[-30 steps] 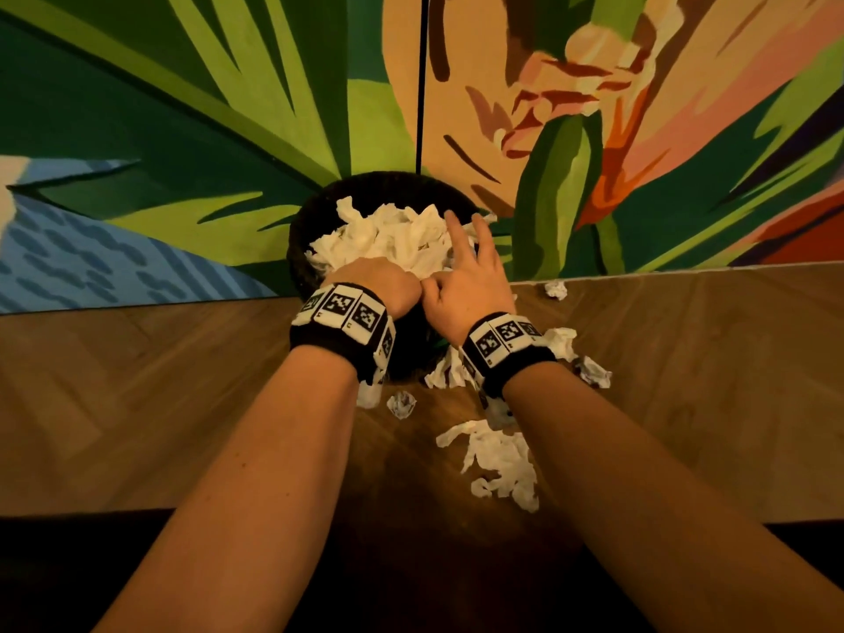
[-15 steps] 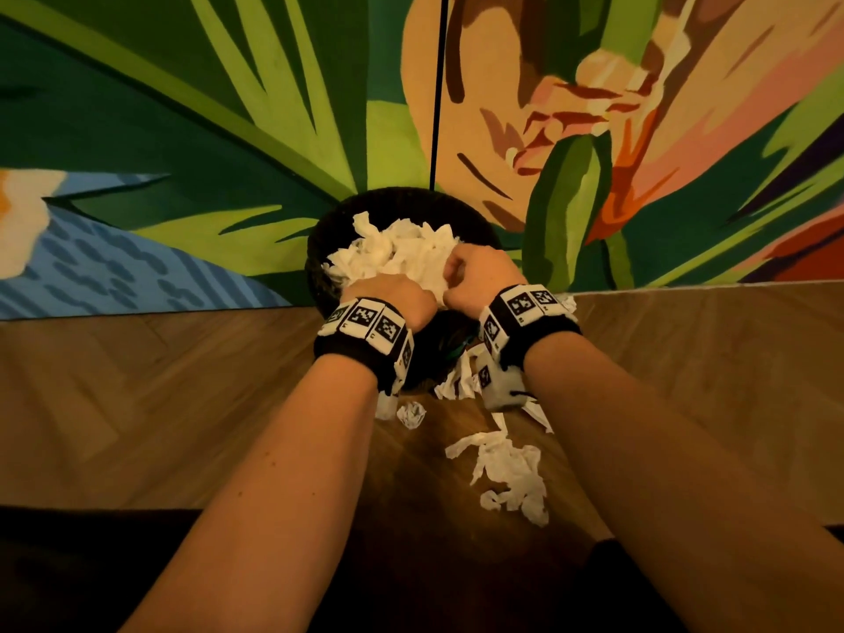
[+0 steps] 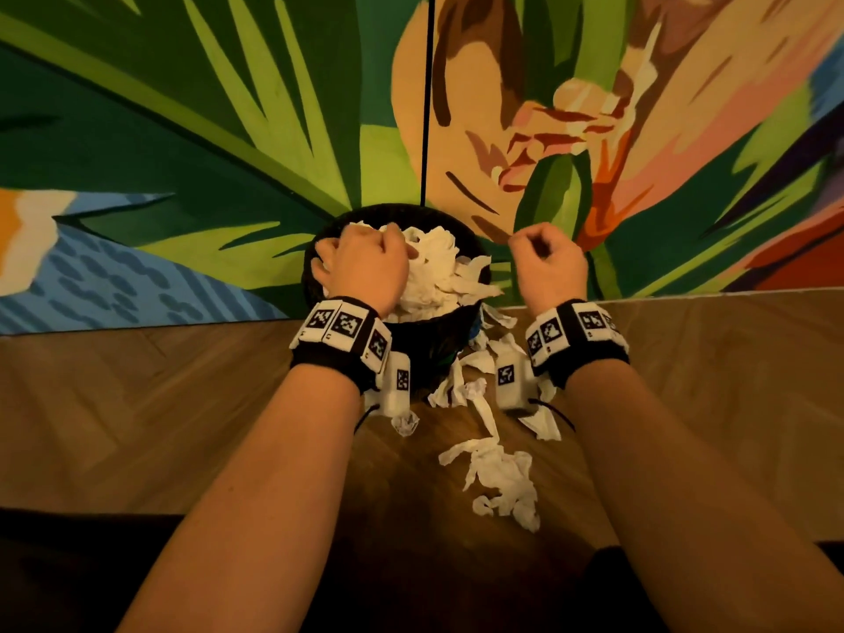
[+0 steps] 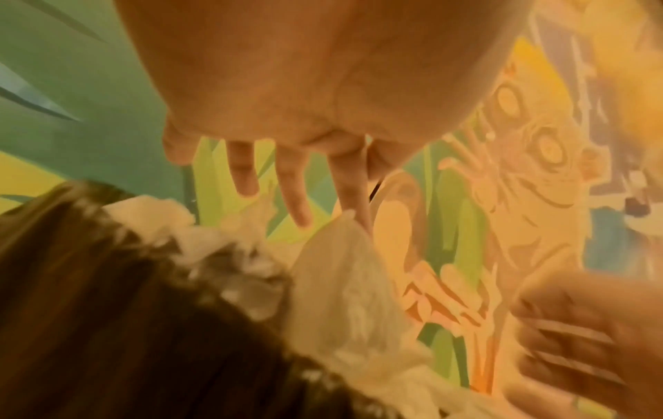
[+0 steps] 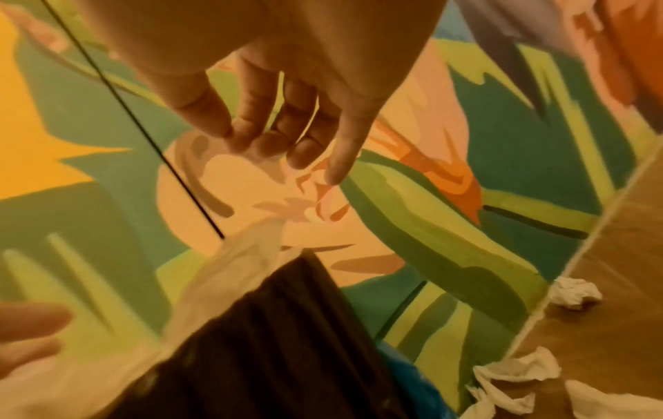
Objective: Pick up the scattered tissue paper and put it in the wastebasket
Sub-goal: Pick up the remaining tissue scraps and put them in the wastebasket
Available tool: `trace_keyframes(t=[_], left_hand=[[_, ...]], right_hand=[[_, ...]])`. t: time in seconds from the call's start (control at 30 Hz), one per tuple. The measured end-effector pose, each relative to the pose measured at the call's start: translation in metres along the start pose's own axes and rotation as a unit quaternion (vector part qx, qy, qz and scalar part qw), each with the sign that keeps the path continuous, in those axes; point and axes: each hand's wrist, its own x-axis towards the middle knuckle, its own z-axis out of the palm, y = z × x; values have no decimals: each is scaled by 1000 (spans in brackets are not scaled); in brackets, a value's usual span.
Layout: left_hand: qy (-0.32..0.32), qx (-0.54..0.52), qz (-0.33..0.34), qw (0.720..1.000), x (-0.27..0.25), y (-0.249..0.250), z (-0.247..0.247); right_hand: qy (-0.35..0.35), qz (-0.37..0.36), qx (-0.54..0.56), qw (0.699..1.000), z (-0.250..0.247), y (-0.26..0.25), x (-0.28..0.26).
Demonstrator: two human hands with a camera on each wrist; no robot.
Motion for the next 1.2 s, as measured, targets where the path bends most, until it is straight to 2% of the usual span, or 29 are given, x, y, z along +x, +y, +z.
trace_keyframes(t=[0.1,0.17,0.27,0.33,0.4,0.5,0.57,0.63,0.7,0.77,0.9,1.0,1.07,1.13,1.2], left_hand=[[69,5,87,994,-2,8,0],[72,-29,178,981,-9,20,4],[-10,-112,286,951,-37,49,26],[-101,-97,327,935,-64,61,55],[-219,-21,322,921,-87,54,91],[-378,128,259,880,-107,1,139],[-449,171,188,857,-113,-49,156],[-484,195,138,842,-121,-97,170],[-478,197,112,849,-130,-134,181],[-467,178,89,861,-135,-155,188],[-448,145,48,881,-131,-163,196],[-380,92,-22,920,-123,-161,196],[-308,53,-65,948,-118,-164,192],[-242,30,-91,966,-112,-168,186],[-195,1,-113,974,-105,-173,180]], right_hand=[[32,53,0,998,-16,20,4],[28,105,-9,994,-21,42,-2],[-20,180,-76,981,-22,85,-25],[-110,226,-147,957,-23,114,-49],[-241,233,-245,910,-24,142,-80],[-387,219,-324,835,-20,171,-127],[-443,226,-343,797,-18,183,-150],[-437,258,-349,788,-18,191,-157],[-414,303,-326,794,-19,196,-153],[-412,318,-309,796,-19,202,-146],[-432,307,-291,797,-13,204,-146],[-422,280,-289,813,-10,207,-147],[-373,316,-259,833,-10,208,-140],[-281,384,-198,857,-12,206,-130],[-185,445,-136,865,-13,204,-123]])
